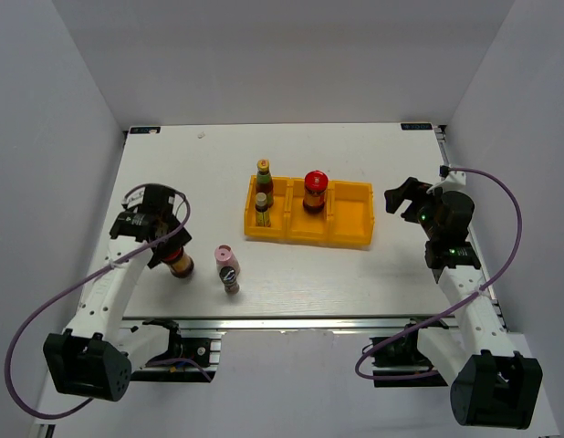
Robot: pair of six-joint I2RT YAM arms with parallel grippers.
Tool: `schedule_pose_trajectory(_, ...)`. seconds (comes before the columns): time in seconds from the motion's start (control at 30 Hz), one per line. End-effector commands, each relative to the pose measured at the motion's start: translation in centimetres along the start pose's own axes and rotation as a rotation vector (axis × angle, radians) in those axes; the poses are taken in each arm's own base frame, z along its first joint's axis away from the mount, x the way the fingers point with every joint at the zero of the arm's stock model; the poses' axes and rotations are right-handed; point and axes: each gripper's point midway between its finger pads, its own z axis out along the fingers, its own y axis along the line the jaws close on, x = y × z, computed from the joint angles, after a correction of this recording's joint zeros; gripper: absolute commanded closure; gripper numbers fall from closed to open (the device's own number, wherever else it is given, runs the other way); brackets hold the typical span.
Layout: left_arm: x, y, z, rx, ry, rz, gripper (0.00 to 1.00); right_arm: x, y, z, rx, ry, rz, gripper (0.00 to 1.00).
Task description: Organize the condiment bottles
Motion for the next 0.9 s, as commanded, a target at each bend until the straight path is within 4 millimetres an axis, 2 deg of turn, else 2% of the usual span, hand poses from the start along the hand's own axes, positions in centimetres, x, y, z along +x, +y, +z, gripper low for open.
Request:
schedule_pose_trajectory(0.0,-6.1,-3.4,-5.8,0.195,-0.182,-0.050,0.72,-2.0,1.1,-0.2,-0.038,-0.057,-0.012,0.11)
schedule_pose_trajectory(0.07,-8.1,-4.8,-8.1,0.281,-0.242,-0.053,0.74,-2.0,1.3,-0.3,-0.048,-0.055,-0.009,0.11)
schedule_pose_trajectory(0.1,-9.1,-6.0,-9.9,0.361,-0.268,-0.058,0.74,-1.9,1.3,-0.2,-0.051,-0.052,-0.011,0.11)
schedule_pose_trajectory(0.2,-11.1,-8.5,-13.0,0.508,-0.318,-0.053,0.80,-2.0,1.3,-0.2,-0.049,-0.053,-0.011,0.11)
schedule_pose_trajectory(0.3,-12.6,-10.9,-14.6,0.594,-0.333,-0.043,0.84,-1.9,1.4,-0.2,-0.052,-0.050,-0.007,0.11)
schedule_pose_trajectory(0.33,-12.2,-12.2,-14.8,0.647,-0.298,-0.018,0.85,-1.9,1.4,-0.2,-0.054,-0.048,-0.004,0.11)
schedule_pose_trajectory(0.43,-12.9,-15.5,-16.7,0.763,-0.319,0.020,0.86,-1.9,1.5,-0.2,-0.060,-0.047,-0.005,0.11)
schedule_pose_trajectory(0.47,-12.9,-16.4,-17.3,0.779,-0.327,0.031,0.87,-1.9,1.5,-0.2,-0.059,-0.047,-0.003,0.11)
schedule_pose_trajectory(0.5,-11.8,-17.8,-18.3,0.810,-0.321,0.071,0.87,-1.8,1.4,-0.1,-0.057,-0.045,-0.004,0.11)
schedule_pose_trajectory(0.53,-12.2,-18.8,-20.0,0.838,-0.350,0.081,0.87,-1.9,1.5,-0.1,-0.057,-0.046,-0.003,0.11)
schedule_pose_trajectory(0.57,-12.0,-20.1,-19.7,0.821,-0.360,0.103,0.87,-1.8,1.4,-0.1,-0.056,-0.045,-0.004,0.11)
schedule_pose_trajectory(0.6,-10.6,-21.7,-20.8,0.860,-0.345,0.150,0.87,-1.8,1.4,-0.1,-0.055,-0.046,-0.004,0.11)
schedule_pose_trajectory(0.63,-10.7,-22.7,-22.2,0.895,-0.353,0.165,0.87,-1.8,1.4,-0.1,-0.053,-0.045,-0.004,0.11)
schedule_pose_trajectory(0.67,-10.3,-23.6,-22.4,0.901,-0.353,0.189,0.87,-1.7,1.3,0.0,-0.051,-0.042,-0.003,0.11)
schedule_pose_trajectory(0.7,-8.9,-25.2,-22.2,0.902,-0.327,0.230,0.88,-1.8,1.3,-0.1,-0.050,-0.046,-0.003,0.11)
schedule_pose_trajectory(0.77,-8.9,-26.4,-23.2,0.899,-0.359,0.249,0.89,-1.8,1.3,-0.1,-0.051,-0.047,-0.005,0.11)
schedule_pose_trajectory(0.8,-7.9,-27.6,-23.1,0.901,-0.347,0.280,0.89,-1.7,1.4,0.0,-0.058,-0.046,-0.001,0.11)
schedule_pose_trajectory(0.87,-7.9,-28.7,-24.1,0.926,-0.361,0.299,0.88,-1.3,1.6,0.1,-0.071,-0.035,0.003,0.11)
